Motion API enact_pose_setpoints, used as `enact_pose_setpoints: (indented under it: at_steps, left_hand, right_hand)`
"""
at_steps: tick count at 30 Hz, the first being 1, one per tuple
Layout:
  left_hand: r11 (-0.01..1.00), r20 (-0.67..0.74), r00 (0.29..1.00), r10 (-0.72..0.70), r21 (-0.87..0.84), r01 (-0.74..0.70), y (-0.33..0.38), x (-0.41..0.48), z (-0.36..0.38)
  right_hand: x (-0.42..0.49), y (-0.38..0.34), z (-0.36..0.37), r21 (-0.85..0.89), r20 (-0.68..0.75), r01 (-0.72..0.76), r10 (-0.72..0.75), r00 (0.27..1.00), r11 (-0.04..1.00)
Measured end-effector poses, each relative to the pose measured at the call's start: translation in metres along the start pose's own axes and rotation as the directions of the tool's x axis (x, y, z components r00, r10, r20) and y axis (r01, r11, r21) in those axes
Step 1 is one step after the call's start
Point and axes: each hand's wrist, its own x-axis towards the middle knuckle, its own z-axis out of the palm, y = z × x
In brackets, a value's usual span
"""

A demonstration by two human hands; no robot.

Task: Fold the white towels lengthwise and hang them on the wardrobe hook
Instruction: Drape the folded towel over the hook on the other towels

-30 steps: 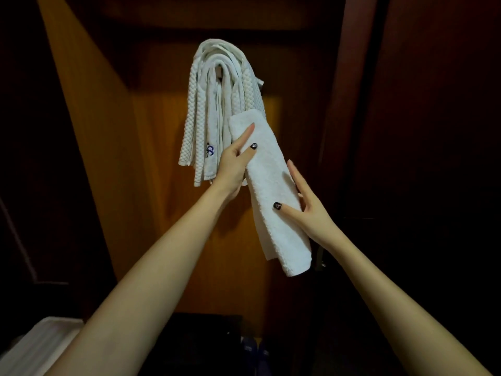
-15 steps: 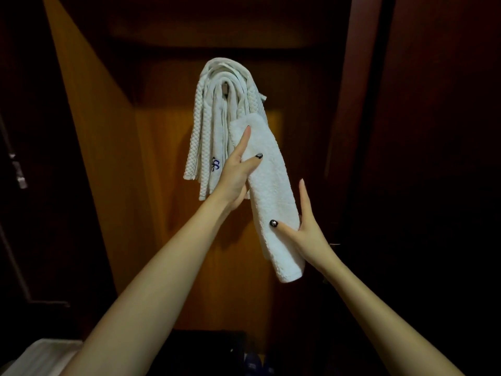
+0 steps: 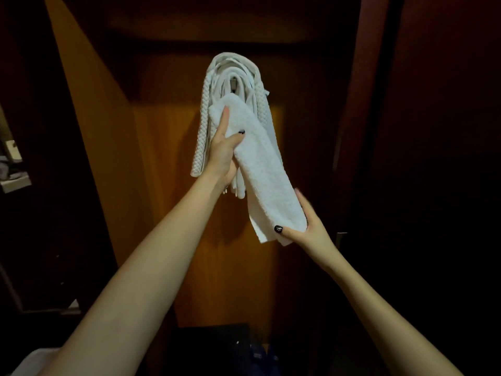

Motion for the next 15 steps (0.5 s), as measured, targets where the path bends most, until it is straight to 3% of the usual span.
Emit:
enact_pose_setpoints:
  at_steps: [5, 15]
  left_hand:
    - [0.992, -0.049, 0.997, -0.056, -0.112, 0.05, 0.003, -0.005, -0.011]
    - [0.986, -0.092, 0.985, -0.149, -0.09, 0.141, 0.008, -0.019, -0.033]
  right_hand:
    - [-0.019, -0.007, 0.01, 0.005, 0.058, -0.016, 0.016, 0.998, 1.0]
    - [-0.051, -0.04, 0.005, -0.223, -0.084, 0.21, -0.234, 0.969, 0.952]
